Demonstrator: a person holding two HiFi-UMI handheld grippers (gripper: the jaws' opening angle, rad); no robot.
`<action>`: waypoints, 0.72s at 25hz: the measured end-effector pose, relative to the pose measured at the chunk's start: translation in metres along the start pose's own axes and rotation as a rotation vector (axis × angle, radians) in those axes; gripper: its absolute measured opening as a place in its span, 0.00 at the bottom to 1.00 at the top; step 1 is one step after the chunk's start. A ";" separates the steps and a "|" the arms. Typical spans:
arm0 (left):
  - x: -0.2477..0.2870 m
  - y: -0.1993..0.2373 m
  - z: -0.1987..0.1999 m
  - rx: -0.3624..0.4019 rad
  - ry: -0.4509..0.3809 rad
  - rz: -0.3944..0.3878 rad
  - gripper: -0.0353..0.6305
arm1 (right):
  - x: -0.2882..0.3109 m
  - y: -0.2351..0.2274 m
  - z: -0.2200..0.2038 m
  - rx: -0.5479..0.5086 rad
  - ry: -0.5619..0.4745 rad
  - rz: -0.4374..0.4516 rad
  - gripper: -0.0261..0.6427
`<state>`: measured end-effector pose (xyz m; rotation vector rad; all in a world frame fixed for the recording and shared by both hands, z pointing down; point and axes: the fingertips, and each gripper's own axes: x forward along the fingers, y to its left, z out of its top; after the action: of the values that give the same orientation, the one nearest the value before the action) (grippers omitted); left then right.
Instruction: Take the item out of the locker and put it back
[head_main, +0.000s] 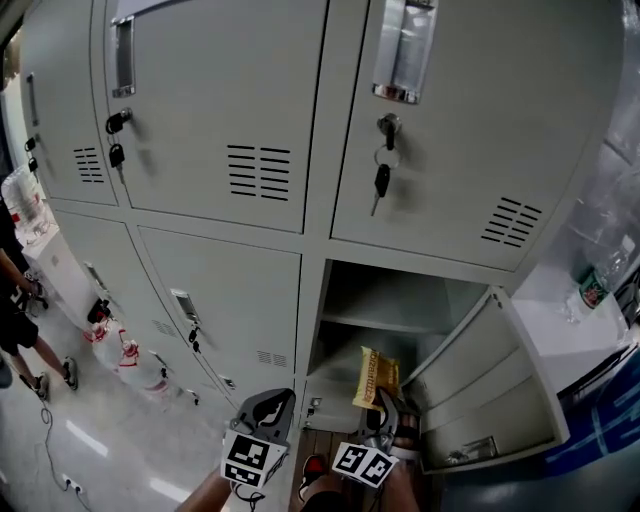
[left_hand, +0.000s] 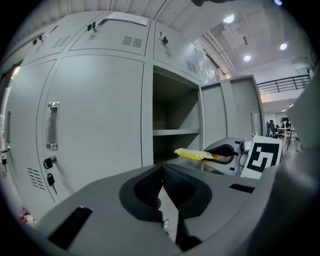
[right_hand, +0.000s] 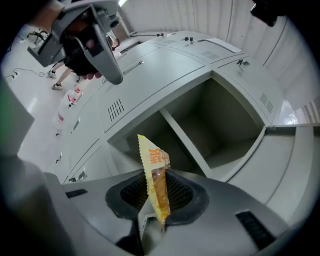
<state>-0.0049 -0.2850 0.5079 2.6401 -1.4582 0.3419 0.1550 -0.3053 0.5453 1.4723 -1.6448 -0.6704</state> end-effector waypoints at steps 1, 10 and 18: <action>0.005 0.001 -0.001 -0.002 0.005 0.001 0.09 | 0.008 0.004 -0.005 -0.011 0.012 0.009 0.17; 0.037 0.007 -0.016 -0.020 0.047 0.011 0.09 | 0.060 0.035 -0.053 -0.097 0.123 0.080 0.17; 0.051 0.002 -0.023 -0.029 0.055 0.005 0.09 | 0.071 0.051 -0.072 -0.190 0.158 0.079 0.17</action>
<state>0.0158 -0.3233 0.5429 2.5834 -1.4426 0.3881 0.1882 -0.3561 0.6405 1.2845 -1.4684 -0.6316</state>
